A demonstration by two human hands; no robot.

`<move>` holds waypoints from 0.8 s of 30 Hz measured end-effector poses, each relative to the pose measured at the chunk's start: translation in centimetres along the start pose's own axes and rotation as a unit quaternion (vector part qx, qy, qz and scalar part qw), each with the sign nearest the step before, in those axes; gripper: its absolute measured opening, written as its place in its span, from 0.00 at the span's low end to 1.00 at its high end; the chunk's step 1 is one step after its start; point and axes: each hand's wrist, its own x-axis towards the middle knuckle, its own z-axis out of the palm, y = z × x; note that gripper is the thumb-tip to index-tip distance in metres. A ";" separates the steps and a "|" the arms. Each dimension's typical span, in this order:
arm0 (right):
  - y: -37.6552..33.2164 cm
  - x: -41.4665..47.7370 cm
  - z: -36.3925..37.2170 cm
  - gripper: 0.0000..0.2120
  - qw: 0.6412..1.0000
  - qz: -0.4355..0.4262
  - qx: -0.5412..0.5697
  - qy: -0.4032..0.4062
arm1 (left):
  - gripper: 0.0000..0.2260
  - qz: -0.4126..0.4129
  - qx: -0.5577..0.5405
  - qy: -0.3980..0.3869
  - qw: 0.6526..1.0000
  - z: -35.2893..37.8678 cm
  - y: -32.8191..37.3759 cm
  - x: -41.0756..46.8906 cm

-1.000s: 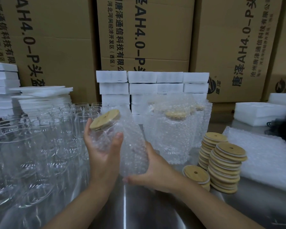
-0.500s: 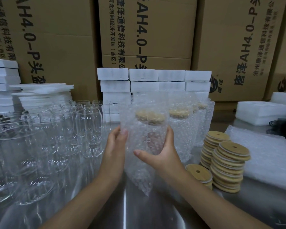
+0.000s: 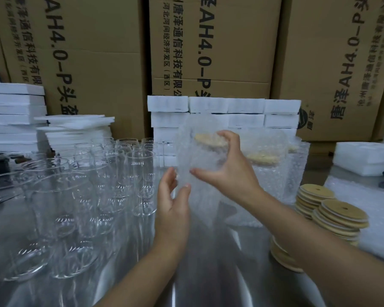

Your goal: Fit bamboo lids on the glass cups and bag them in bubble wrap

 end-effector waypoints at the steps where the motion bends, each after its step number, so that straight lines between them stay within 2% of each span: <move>1: 0.1 1.1 0.6 0.39 1.000 0.004 0.008 0.019 | 0.16 -0.016 0.053 -0.004 0.998 0.0 -0.3 0.1; 3: 0.2 3.3 2.1 0.38 0.998 0.007 0.027 0.063 | 0.16 -0.045 0.206 -0.054 0.976 0.0 -1.0 0.2; 5: 0.2 5.0 3.4 0.36 0.995 -0.001 0.016 0.095 | 0.20 -0.051 0.365 -0.140 0.919 -0.1 -1.8 -0.1; 7: 0.5 6.2 4.7 0.33 0.995 -0.003 -0.019 0.102 | 0.23 -0.050 0.426 -0.201 0.881 -0.1 -2.5 -0.6; 10: 1.5 7.6 6.3 0.30 0.992 0.032 -0.088 0.085 | 0.22 -0.055 0.419 -0.215 0.881 -0.1 -2.5 -0.7; 14: 3.0 8.5 7.4 0.33 0.980 0.078 -0.179 0.028 | 0.21 -0.058 0.407 -0.214 0.886 -0.2 -2.4 -0.6; 18: 4.2 8.9 7.6 0.31 0.965 0.149 -0.215 -0.014 | 0.21 -0.056 0.397 -0.223 0.889 -0.2 -2.5 -0.6; 21: 4.1 9.5 7.9 0.28 0.944 0.146 -0.295 -0.025 | 0.20 -0.072 0.379 -0.235 0.892 -0.2 -2.6 -0.6; 24: 3.8 9.8 8.6 0.35 0.917 0.068 -0.393 -0.023 | 0.20 -0.083 0.379 -0.243 0.889 -0.3 -2.8 -0.5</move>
